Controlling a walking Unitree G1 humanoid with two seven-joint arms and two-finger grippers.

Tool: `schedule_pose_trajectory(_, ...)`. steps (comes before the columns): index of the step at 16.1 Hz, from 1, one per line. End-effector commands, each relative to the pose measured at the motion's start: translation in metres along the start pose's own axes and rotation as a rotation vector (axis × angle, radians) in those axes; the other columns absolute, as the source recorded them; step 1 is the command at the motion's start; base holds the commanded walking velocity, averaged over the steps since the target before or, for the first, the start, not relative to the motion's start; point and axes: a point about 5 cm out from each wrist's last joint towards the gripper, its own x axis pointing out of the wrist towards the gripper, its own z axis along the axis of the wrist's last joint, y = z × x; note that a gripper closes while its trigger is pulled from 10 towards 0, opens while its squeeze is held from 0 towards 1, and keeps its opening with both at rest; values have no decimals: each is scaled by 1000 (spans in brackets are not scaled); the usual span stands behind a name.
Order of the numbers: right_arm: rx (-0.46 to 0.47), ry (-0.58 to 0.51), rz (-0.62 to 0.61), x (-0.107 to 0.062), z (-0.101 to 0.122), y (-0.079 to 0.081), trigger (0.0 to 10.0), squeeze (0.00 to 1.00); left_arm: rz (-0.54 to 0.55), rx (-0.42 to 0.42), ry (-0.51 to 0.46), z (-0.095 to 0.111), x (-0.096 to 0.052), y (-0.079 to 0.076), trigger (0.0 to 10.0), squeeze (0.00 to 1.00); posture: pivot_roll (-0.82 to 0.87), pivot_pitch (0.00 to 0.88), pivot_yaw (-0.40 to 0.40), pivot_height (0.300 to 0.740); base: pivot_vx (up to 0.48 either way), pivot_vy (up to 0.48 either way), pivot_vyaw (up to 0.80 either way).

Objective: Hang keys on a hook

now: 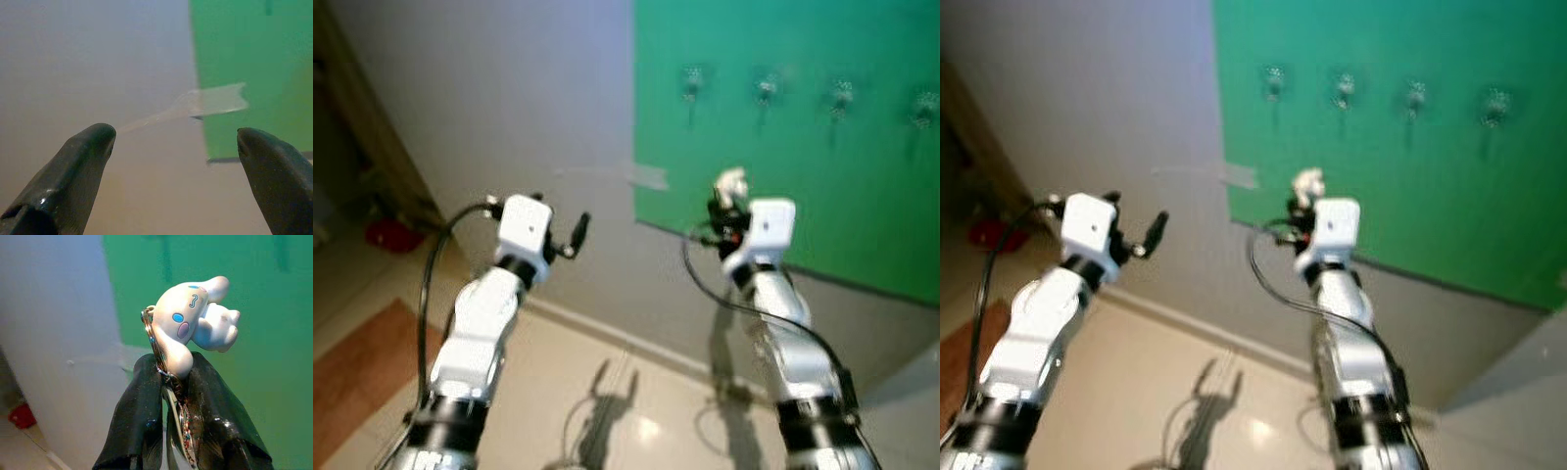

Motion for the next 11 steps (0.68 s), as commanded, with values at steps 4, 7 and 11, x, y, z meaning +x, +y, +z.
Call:
schedule_pose_trajectory(4,-48,-52,11,7,14,-7,10000,0,-14,0,-23,6,3,-3,10000,0,11,0,37,740,323,0,0)
schedule_pose_trajectory(7,-59,-3,161,4,11,-4,10000,0,-29,1,-22,6,5,-5,10000,0,1,0,40,740,329,0,0)
schedule_pose_trajectory(11,-41,50,374,-7,14,-3,10000,0,-48,1,-27,6,4,-9,10000,0,1,0,34,740,327,0,0)
